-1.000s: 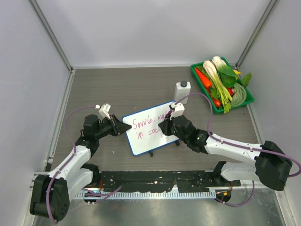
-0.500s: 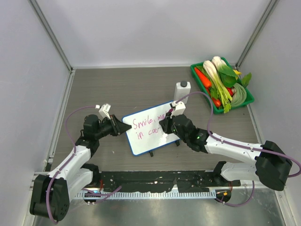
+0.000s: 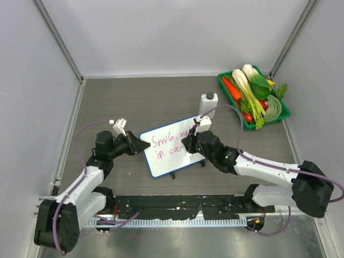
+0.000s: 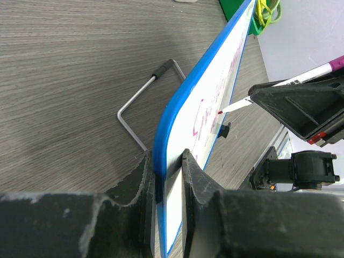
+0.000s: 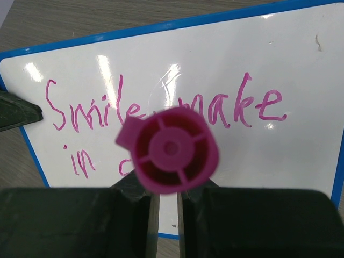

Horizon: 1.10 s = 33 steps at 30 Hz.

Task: Write a sentence on the whiteboard
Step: Write with the whiteboard marker on the whiteboard.

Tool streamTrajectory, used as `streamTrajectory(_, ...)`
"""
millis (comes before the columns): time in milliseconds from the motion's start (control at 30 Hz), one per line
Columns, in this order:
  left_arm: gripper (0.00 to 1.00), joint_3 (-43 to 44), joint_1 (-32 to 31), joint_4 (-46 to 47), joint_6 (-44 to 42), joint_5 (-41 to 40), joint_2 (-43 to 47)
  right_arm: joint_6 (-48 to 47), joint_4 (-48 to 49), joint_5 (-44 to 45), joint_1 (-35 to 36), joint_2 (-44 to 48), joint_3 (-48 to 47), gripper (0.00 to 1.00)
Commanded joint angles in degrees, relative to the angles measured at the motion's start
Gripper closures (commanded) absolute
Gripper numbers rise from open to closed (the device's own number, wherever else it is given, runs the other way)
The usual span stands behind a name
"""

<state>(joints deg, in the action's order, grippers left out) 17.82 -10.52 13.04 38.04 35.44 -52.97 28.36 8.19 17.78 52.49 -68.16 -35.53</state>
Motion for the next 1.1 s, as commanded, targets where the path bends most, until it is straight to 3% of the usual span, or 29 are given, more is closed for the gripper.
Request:
streamTrajectory(0, 1.00, -0.9, 1.0, -2.3, -6.7, -9.3, -0.5, -0.1, 0.4, -0.2, -0.1, 0.2, 0.1, 0.99)
streamTrajectory(1067, 1.00, -0.9, 1.0, -2.3, -6.6, -9.5, -0.5, -0.1, 1.4, 0.7, -1.2, 5.7, -1.7, 0.99)
